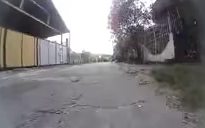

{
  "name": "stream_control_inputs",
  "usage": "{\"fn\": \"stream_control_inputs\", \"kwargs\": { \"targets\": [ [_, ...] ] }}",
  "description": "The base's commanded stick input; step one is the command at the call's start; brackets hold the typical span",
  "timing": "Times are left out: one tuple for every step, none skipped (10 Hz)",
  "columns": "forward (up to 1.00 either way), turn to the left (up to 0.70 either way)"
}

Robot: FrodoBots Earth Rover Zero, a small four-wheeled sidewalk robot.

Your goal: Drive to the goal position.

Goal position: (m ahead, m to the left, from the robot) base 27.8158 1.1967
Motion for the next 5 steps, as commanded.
{"fn": "stream_control_inputs", "kwargs": {
  "targets": [
    [1.00, 0.01],
    [1.00, 0.01],
    [1.00, 0.01],
    [1.00, 0.01],
    [1.00, 0.01]
  ]
}}
